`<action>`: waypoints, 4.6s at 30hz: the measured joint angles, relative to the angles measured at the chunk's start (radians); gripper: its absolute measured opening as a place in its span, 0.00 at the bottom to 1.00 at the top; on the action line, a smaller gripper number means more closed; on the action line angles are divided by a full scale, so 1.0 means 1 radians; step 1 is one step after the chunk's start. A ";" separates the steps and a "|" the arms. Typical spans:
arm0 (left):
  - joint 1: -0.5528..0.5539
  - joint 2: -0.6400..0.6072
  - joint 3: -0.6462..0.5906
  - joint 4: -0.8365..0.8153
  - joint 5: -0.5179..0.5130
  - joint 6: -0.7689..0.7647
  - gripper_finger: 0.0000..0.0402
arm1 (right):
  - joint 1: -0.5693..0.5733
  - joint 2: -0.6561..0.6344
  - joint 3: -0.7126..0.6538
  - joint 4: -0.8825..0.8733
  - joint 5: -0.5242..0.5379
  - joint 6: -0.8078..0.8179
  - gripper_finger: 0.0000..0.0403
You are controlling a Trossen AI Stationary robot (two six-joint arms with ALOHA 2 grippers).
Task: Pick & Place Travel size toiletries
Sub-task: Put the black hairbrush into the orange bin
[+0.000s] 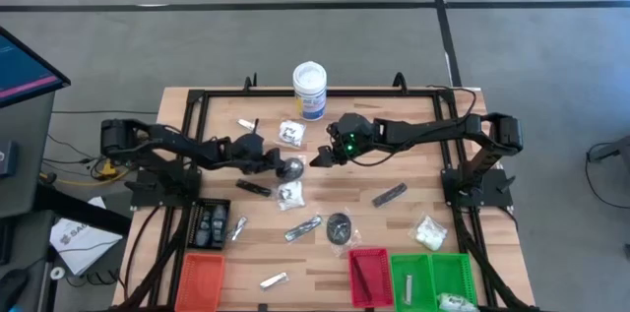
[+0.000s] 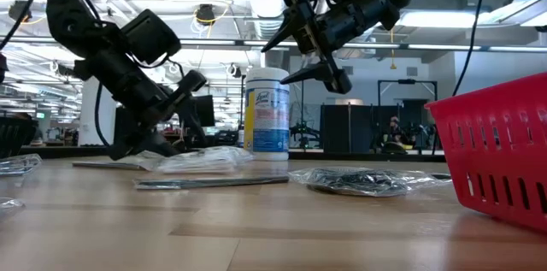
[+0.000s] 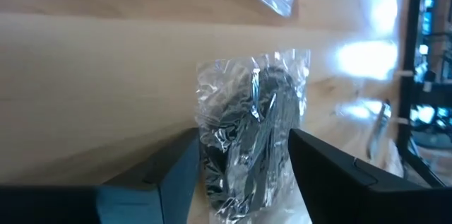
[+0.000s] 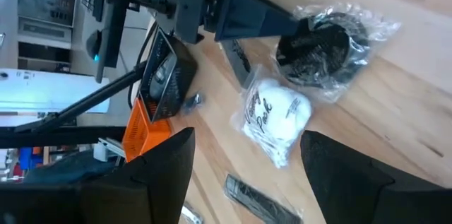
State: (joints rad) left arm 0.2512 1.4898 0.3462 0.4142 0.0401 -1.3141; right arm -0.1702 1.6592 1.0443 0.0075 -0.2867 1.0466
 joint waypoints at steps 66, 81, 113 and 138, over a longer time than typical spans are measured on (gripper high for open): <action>-0.004 0.091 0.079 0.127 0.063 -0.071 0.29 | 0.037 -0.002 -0.215 0.064 0.143 0.256 0.03; -0.004 0.090 0.081 0.014 0.071 -0.080 0.41 | 0.029 0.195 -0.110 0.053 0.128 0.261 0.00; 0.020 0.211 0.240 -0.085 0.104 -0.011 0.46 | -0.020 0.220 -0.092 -0.076 0.264 0.226 0.00; -0.006 0.274 0.308 -0.038 0.177 0.033 0.41 | 0.005 0.306 0.019 -0.088 0.195 0.144 0.00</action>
State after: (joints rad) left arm 0.2451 1.7634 0.6544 0.3763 0.2167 -1.2816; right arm -0.1650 1.9648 1.0630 -0.0801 -0.0921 1.1907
